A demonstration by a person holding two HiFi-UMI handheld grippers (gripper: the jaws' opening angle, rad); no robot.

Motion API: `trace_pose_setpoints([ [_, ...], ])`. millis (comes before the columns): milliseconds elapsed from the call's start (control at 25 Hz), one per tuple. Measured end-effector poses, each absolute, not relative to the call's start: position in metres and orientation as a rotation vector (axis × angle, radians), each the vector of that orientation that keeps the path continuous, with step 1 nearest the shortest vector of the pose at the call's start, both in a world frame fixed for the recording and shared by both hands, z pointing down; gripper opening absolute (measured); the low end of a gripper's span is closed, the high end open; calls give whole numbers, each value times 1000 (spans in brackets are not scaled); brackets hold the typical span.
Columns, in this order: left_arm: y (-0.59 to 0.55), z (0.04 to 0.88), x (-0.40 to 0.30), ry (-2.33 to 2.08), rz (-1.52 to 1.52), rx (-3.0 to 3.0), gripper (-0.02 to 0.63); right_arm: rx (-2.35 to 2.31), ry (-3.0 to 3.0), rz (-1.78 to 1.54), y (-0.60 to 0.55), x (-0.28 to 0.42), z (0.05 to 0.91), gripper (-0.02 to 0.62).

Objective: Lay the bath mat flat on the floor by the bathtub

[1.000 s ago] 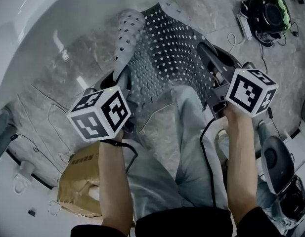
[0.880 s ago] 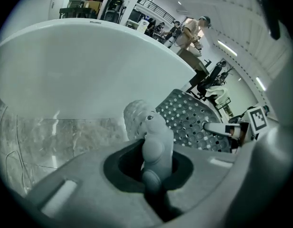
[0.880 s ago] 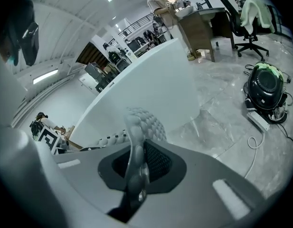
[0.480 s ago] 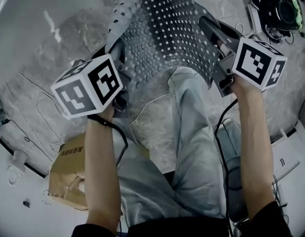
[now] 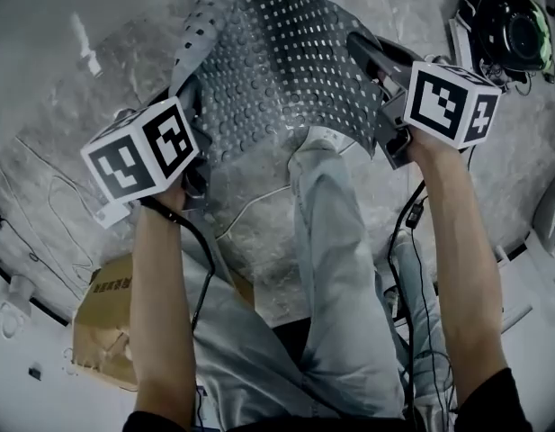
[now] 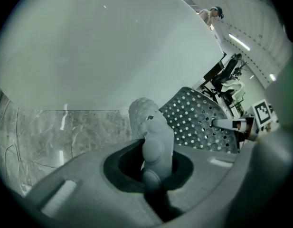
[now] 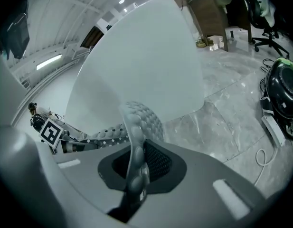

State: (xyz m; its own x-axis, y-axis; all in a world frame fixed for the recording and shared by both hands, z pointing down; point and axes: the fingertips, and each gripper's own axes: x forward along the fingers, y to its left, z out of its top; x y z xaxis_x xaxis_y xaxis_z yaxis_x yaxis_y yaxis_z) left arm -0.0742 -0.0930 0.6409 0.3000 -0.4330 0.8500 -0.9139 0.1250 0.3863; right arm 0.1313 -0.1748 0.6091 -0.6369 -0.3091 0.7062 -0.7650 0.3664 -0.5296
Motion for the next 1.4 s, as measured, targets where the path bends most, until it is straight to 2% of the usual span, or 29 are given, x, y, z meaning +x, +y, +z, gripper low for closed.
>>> trace_pose_setpoints([
  [360,-89,648,-81,-1344,595,1504,21,885,-2131,1161,-173,135,617,20],
  [600,-78,686,-82,-1384,578,1448,21,837,-2112,1078,-169,144,642,20],
  [840,-70,658,-103,-1423,575,1462,21,742,-2135,962,-156,119,612,21],
  [1400,-60,710,-133,-1487,570,1307,23,789,-2080,968,-171,139,658,22],
])
